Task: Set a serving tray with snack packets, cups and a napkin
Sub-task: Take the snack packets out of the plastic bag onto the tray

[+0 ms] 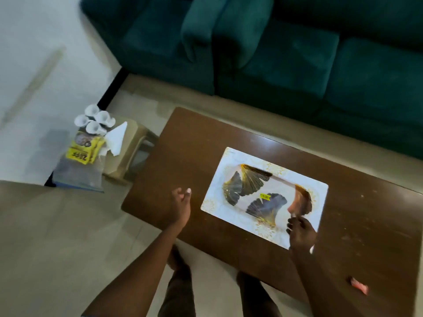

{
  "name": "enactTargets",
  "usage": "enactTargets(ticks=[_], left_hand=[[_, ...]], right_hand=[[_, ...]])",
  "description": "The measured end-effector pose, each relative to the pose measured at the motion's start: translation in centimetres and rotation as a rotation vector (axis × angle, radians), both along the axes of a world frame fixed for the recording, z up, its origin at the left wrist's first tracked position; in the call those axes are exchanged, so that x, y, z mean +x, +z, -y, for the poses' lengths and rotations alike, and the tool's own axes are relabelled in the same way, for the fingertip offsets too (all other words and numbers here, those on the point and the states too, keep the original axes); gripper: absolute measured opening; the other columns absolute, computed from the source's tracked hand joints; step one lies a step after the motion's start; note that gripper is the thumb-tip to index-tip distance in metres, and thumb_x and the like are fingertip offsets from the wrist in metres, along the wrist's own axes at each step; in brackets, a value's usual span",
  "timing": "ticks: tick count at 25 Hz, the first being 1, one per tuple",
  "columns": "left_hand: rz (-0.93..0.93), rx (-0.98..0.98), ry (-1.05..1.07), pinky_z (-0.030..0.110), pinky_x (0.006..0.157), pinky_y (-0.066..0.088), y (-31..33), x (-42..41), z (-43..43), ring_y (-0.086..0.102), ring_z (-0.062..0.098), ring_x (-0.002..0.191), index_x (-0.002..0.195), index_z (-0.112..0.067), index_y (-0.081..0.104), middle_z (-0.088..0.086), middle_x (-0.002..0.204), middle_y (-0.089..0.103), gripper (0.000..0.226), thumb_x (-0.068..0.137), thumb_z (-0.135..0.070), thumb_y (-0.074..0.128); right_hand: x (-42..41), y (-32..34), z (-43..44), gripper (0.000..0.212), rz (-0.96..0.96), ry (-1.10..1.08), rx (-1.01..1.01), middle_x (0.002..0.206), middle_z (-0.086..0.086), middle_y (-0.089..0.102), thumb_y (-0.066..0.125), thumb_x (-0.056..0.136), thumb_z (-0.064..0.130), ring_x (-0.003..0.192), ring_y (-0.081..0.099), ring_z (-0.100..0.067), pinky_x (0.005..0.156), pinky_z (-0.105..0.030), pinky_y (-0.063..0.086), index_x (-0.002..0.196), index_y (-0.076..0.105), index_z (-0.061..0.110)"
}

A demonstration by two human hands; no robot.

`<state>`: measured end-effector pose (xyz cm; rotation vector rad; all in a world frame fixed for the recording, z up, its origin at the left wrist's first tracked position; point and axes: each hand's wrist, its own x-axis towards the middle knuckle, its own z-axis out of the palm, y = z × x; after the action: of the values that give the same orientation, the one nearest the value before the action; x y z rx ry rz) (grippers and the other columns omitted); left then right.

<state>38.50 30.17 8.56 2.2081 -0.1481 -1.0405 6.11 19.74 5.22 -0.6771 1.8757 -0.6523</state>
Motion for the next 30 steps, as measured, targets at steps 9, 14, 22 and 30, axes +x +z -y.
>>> enactTargets(ticks=[9,14,22,30], left_hand=[[0.003,-0.124,0.133,0.041,0.100,0.053,11.4,15.2,-12.6,0.062,0.042,0.122,0.144,0.003,0.045,0.028,0.136,0.057,0.051,0.105,-0.028,0.054],[-0.002,-0.268,0.238,0.054,0.108,0.048,19.1,23.3,-18.6,0.056,0.044,0.128,0.143,0.003,0.043,0.029,0.139,0.054,0.047,0.106,-0.022,0.054],[0.171,-0.294,0.351,0.047,0.108,0.044,26.0,38.8,-17.6,0.057,0.039,0.127,0.133,0.006,0.051,0.027,0.137,0.056,0.040,0.107,-0.024,0.053],[0.303,-0.238,0.474,0.040,0.110,0.043,28.0,52.4,-14.5,0.055,0.036,0.130,0.137,0.003,0.050,0.024,0.142,0.053,0.048,0.107,-0.034,0.050]], right_hand=[[20.5,13.6,-3.8,0.022,0.026,0.290,-0.149,0.090,-0.019,0.068,0.054,0.108,0.010,0.066,0.063,-0.015,0.054,-0.022,0.056,0.121,0.064,-0.004],[33.6,21.7,-7.8,0.028,0.151,0.566,-0.097,0.098,-0.021,0.060,0.055,0.107,0.010,0.071,0.053,-0.022,0.062,-0.030,0.046,0.127,0.059,-0.009],[54.6,30.8,-5.5,0.042,0.187,0.894,-0.289,0.129,-0.031,0.062,0.054,0.108,0.027,0.105,0.058,-0.034,0.101,-0.055,0.050,0.138,0.058,-0.002],[74.3,32.8,-3.7,0.047,0.337,1.085,-0.279,0.138,-0.020,0.062,0.059,0.105,0.031,0.115,0.059,-0.028,0.105,-0.047,0.050,0.144,0.056,0.004]])
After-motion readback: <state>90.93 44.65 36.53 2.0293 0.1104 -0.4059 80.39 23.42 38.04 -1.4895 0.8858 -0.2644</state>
